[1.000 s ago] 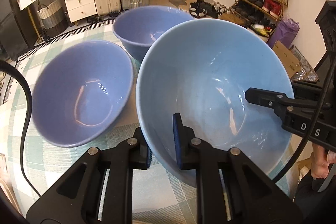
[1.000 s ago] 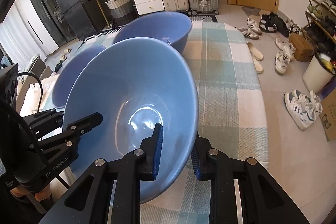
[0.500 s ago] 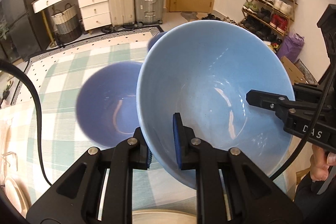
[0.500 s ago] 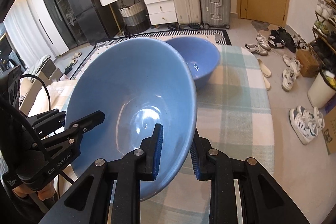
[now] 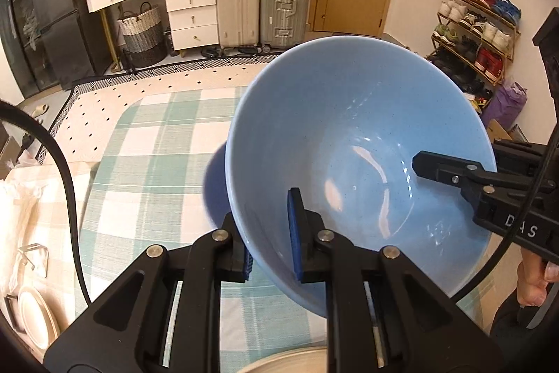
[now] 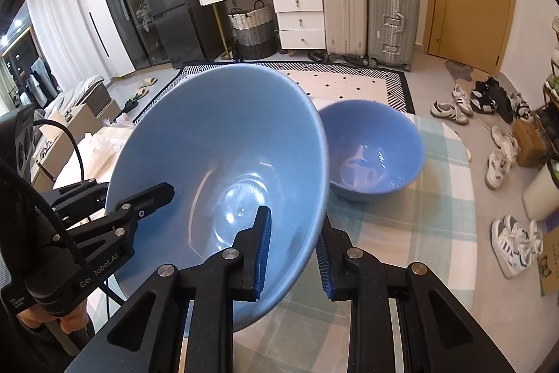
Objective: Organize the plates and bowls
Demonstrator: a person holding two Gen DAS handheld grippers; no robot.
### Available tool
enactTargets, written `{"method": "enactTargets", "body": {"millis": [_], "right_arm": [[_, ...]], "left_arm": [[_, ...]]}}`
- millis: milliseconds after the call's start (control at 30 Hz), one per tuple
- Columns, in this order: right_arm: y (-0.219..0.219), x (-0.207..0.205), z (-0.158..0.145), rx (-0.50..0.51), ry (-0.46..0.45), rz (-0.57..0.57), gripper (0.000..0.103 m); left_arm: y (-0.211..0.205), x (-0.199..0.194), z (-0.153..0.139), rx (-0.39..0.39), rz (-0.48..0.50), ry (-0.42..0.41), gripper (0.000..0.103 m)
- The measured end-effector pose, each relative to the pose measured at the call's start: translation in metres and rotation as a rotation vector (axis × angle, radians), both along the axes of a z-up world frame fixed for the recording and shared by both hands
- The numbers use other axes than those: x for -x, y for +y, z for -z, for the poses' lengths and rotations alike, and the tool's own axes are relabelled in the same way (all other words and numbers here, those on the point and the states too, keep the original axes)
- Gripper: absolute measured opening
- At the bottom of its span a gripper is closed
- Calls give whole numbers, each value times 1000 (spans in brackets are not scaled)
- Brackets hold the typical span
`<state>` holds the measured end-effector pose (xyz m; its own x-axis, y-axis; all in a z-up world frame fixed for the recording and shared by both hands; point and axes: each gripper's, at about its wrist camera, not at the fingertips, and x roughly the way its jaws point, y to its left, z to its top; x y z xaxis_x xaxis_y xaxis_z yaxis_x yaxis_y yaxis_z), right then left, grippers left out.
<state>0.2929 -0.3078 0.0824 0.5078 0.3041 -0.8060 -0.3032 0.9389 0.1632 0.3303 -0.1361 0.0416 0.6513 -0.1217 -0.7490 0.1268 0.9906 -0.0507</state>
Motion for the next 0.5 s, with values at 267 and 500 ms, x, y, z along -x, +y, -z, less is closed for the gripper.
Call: {"method": "enactTargets", "body": {"millis": [267, 500], "right_arm": [[30, -22, 3, -5, 16, -18, 25], [39, -36, 8, -6, 28, -26, 25]], "left_arm": [[41, -10, -5, -8, -20, 11, 13], [56, -24, -1, -16, -30, 24, 13]]}}
